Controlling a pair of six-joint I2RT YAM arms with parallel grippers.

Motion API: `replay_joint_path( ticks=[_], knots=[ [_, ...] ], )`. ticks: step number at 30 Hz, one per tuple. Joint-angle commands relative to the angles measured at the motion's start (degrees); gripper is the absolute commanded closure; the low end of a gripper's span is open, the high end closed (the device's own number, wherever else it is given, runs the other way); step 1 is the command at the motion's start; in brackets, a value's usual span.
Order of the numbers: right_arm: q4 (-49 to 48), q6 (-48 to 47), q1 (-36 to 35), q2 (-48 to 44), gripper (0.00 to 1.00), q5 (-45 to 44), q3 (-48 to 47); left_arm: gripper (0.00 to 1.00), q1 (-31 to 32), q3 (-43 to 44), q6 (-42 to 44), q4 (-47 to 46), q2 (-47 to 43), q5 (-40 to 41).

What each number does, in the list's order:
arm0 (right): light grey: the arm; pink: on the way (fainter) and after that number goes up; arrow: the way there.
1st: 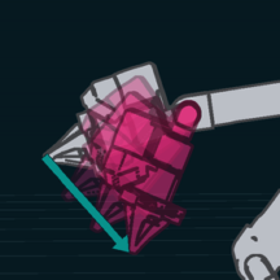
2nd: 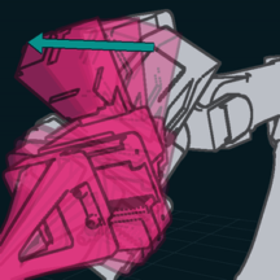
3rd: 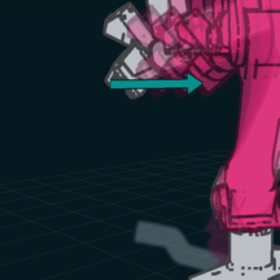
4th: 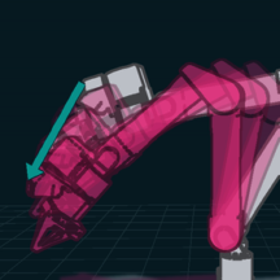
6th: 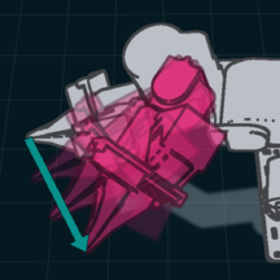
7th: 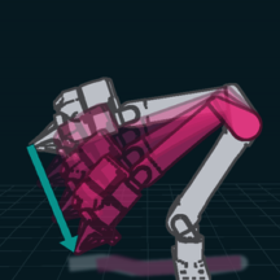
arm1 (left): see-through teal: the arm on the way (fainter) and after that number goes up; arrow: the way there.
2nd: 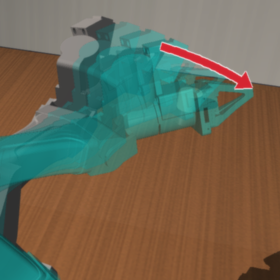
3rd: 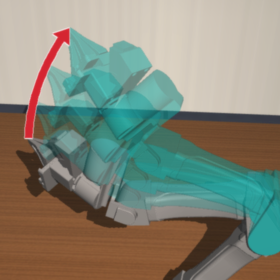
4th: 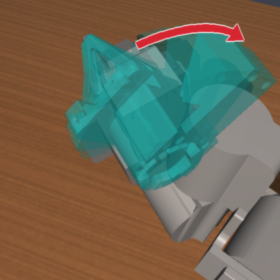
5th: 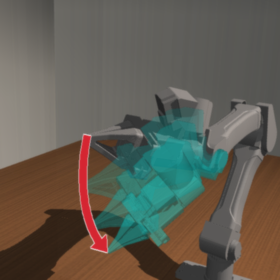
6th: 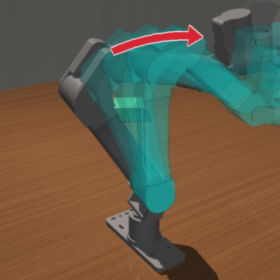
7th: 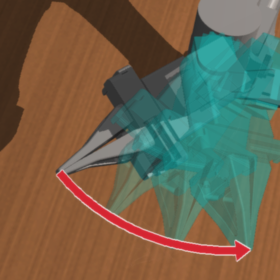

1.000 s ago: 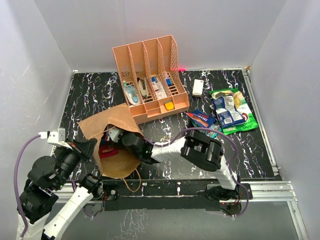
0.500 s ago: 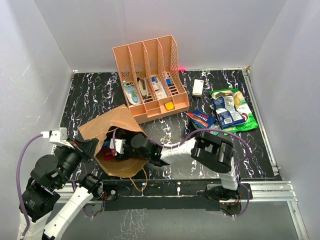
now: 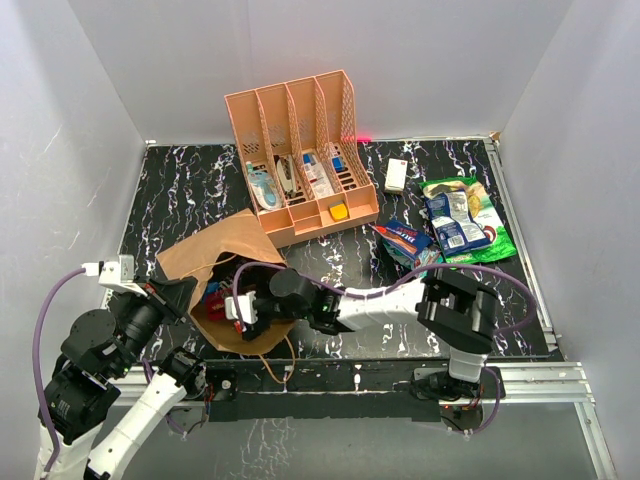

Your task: Take the snacks out of the paper bag

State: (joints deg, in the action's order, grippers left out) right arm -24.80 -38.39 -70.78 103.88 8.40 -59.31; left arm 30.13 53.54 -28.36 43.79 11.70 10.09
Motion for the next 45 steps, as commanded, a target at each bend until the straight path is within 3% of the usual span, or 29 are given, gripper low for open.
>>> replay_joint_path(
  ticks=[1, 11, 17, 19, 22, 24, 28, 37, 45],
  knots=[
    [0.72, -5.87, -0.40, -3.50, 0.19, 3.29, 2.03, 1.00, 0.18, 1.24, 0.76, -0.28, -0.17, 0.27],
    [1.58, -12.56, -0.51, 3.41, 0.17, 1.90, -3.26, 1.00, 0.12, 1.10, 1.65, -1.82, 0.93, -2.01],
    [3.15, -17.06, -0.76, 10.05, 0.24, 0.60, -10.72, 1.00, 0.18, 1.45, 2.17, -2.01, 1.12, -2.42],
    [0.15, -16.88, -0.98, 12.80, 0.36, -2.53, -12.83, 1.00, 0.19, 1.37, 2.26, -2.20, 1.13, -2.86],
    [-4.61, -15.99, -1.02, 14.44, 0.63, -5.30, -13.64, 1.00, 0.14, 1.31, 2.17, -2.45, 0.96, -2.73],
    [-6.31, -15.32, -0.99, 13.97, 0.74, -5.74, -13.17, 1.00, 0.19, 1.42, 2.09, -2.50, 0.87, -2.54],
    [-7.10, -12.88, -1.02, 10.21, 0.92, -5.08, -9.65, 1.00, 0.18, 1.06, 2.66, -1.92, 0.73, -2.40],
    [-7.07, -4.35, -1.11, -7.05, 0.92, -2.41, 3.97, 1.00, 0.15, -1.09, 1.33, -3.62, 0.61, -1.13],
    [0.85, 7.72, -1.11, -23.52, 0.92, -1.06, 11.84, 1.00, 0.12, -4.07, -1.01, -5.12, 0.20, -1.38]
  ],
)
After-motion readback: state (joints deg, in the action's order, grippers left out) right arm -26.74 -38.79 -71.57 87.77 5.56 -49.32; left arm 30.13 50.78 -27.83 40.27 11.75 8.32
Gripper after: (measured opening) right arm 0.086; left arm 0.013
